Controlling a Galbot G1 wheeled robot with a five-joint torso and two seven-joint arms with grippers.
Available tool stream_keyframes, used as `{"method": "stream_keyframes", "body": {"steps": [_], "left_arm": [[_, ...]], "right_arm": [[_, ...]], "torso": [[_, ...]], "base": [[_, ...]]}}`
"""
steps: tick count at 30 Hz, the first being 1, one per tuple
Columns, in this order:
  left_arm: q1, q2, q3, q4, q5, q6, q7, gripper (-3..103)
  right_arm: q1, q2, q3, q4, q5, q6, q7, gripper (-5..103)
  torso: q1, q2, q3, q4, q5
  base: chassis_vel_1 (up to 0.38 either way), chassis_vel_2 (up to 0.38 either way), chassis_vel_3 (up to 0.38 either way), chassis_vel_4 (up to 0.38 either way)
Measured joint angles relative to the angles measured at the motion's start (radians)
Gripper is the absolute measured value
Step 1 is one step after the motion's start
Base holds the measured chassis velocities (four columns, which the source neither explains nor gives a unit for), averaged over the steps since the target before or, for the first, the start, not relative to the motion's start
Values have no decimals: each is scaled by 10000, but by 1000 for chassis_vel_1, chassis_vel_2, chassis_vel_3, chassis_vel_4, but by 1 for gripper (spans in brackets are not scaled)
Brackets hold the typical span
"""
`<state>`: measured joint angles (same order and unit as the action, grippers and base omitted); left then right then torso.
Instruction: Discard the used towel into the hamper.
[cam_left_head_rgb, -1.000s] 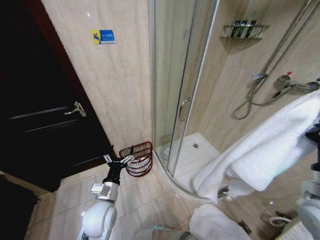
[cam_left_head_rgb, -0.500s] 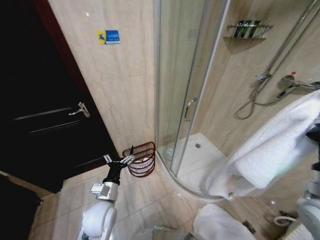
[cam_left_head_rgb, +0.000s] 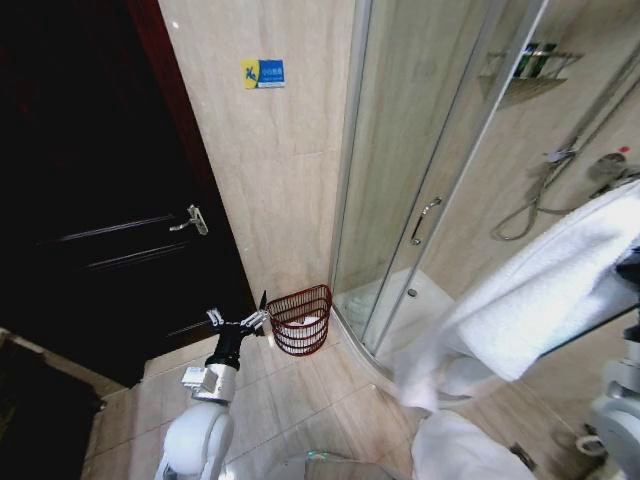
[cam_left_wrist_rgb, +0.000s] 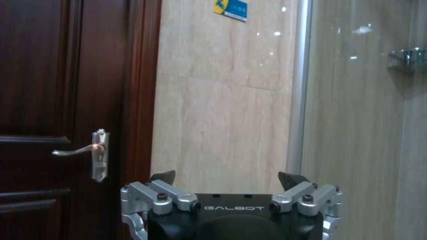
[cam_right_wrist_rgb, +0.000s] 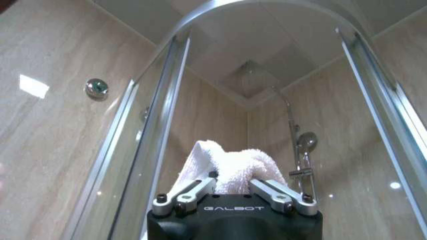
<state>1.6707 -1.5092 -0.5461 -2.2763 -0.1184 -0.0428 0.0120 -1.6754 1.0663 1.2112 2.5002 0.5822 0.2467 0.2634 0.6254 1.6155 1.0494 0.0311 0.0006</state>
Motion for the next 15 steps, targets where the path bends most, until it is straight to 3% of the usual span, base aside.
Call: {"method": "stream_keyframes", "body": {"steps": [15], "left_arm": [[0, 3, 0, 0, 0, 0, 2, 100]], "right_arm": [[-21, -79, 15, -2, -29, 81, -14, 5]], "torso": [[1, -1, 0, -2, -6]], "base": [[-16, -19, 10, 10]]}}
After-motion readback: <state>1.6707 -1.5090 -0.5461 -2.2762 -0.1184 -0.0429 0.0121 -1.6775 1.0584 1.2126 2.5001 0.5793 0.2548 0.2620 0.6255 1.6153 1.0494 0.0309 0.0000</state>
